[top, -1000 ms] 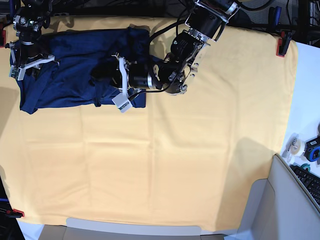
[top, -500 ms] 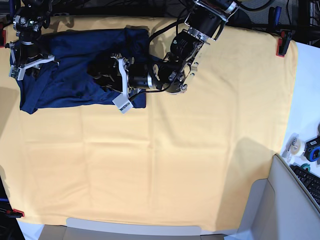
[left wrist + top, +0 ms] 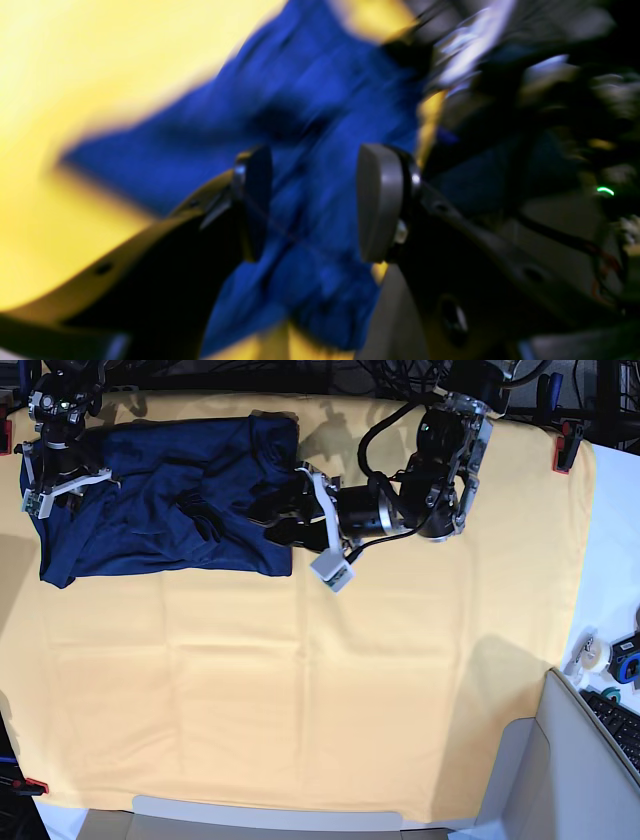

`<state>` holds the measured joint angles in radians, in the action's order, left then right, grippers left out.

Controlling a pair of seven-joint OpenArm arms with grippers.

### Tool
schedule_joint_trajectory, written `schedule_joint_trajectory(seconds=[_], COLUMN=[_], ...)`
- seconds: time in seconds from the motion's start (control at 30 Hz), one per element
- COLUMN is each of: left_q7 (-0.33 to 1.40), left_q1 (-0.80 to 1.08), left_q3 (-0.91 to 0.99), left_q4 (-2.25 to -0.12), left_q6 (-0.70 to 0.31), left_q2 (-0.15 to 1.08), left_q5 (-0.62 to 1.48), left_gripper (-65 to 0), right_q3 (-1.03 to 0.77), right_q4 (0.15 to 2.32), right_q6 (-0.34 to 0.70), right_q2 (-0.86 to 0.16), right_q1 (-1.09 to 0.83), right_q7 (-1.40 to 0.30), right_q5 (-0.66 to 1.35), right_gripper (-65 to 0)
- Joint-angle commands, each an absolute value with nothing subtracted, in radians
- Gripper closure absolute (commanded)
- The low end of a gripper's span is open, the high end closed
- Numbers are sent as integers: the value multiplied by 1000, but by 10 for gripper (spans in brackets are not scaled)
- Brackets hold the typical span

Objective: Fold the T-shirt properly
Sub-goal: 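Lower the folded end onto the shirt beside the right gripper with the left gripper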

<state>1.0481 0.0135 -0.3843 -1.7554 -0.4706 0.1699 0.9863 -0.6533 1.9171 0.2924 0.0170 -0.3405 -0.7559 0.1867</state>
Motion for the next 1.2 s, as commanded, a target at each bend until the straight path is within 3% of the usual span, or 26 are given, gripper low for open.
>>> schedule_joint_trajectory(seconds=[0.0, 0.13, 0.23, 0.33, 0.5, 0.73, 1.17], left_q7=[1024, 1026, 1041, 1081, 1102, 1089, 1069], left_q1=[13, 77, 111, 142, 173, 174, 62], left_q3=[-364, -298, -246, -203, -166, -170, -177], left_q4=[-1779, -1781, -1781, -1781, -1781, -1759, -1529], left_q6=[-456, -344, -312, -312, -311, -309, -309], left_q2=[189, 231, 236, 236, 229, 229, 188], left_q5=[1010, 1010, 1010, 1010, 1010, 1007, 1006], left_gripper=[-224, -88, -34, -76, -208, -208, -211], right_q3=[-657, -657, -654, -630, -615, -613, -615], right_q4=[1933, 1933, 1933, 1933, 1933, 1934, 1936], right_q6=[292, 292, 292, 292, 292, 292, 292], right_q2=[7, 7, 7, 7, 7, 8, 33], right_q1=[-335, -326, -321, -323, -328, -341, -344], right_q7=[-730, -730, -730, -730, -730, -730, -730], right_q5=[191, 191, 191, 191, 191, 191, 191], right_gripper=[-145, -145, -145, -145, -145, -145, -145])
